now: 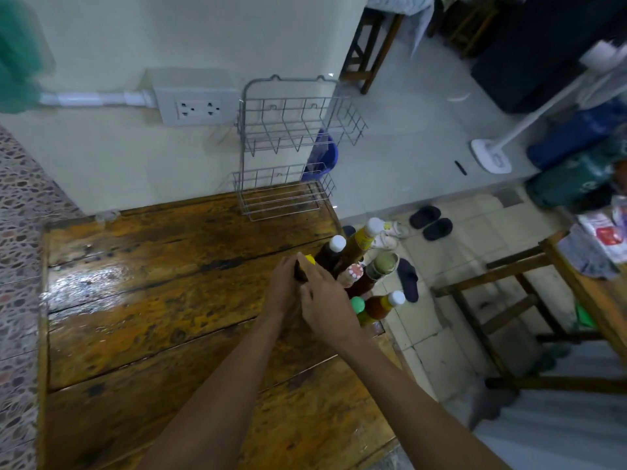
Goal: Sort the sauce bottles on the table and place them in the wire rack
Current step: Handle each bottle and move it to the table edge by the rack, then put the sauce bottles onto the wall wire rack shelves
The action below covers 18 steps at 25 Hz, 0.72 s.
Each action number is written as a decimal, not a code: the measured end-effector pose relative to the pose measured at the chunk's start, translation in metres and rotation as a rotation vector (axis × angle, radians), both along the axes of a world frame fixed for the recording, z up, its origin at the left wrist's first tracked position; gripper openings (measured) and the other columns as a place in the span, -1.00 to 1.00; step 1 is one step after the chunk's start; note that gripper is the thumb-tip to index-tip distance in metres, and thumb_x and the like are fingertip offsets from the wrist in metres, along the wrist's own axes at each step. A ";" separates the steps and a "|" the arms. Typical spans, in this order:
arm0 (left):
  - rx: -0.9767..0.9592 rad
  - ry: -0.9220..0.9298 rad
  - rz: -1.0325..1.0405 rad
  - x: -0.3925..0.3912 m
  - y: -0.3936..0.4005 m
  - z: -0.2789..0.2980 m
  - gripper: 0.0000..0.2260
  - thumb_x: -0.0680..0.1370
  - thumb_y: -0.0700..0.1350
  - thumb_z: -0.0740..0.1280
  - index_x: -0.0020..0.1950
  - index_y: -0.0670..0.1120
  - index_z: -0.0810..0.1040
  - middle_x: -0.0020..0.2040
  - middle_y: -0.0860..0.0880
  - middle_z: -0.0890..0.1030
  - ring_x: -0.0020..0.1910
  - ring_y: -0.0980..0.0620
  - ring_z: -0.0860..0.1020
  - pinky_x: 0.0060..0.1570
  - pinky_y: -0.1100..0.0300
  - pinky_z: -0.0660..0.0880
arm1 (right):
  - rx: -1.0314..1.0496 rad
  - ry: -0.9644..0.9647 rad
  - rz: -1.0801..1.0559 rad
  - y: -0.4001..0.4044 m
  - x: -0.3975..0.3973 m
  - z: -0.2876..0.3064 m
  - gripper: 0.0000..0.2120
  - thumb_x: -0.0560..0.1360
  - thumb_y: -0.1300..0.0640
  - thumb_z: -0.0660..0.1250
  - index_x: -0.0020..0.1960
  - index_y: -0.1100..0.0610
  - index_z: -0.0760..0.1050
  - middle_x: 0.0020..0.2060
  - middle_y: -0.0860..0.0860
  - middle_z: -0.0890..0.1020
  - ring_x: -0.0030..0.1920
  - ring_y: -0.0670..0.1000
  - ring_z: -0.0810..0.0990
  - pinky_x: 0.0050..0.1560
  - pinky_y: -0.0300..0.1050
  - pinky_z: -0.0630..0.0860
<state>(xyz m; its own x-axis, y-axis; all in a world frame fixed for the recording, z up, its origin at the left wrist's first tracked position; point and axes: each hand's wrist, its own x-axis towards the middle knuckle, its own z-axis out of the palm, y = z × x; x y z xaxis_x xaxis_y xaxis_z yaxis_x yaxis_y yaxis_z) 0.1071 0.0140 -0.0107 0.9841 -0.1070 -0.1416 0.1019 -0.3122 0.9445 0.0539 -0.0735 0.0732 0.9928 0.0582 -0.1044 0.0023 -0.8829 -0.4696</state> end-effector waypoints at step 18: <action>0.206 -0.027 -0.041 -0.007 0.007 0.017 -0.80 0.69 -0.10 0.29 -0.11 0.09 0.39 -0.23 0.21 0.46 -0.21 0.04 0.53 -0.32 0.39 0.29 | -0.070 0.088 0.127 -0.008 -0.008 -0.012 -0.17 0.64 -0.02 0.22 0.59 -0.21 -0.37 0.64 0.09 0.02 0.30 0.24 0.56 0.14 0.17 0.61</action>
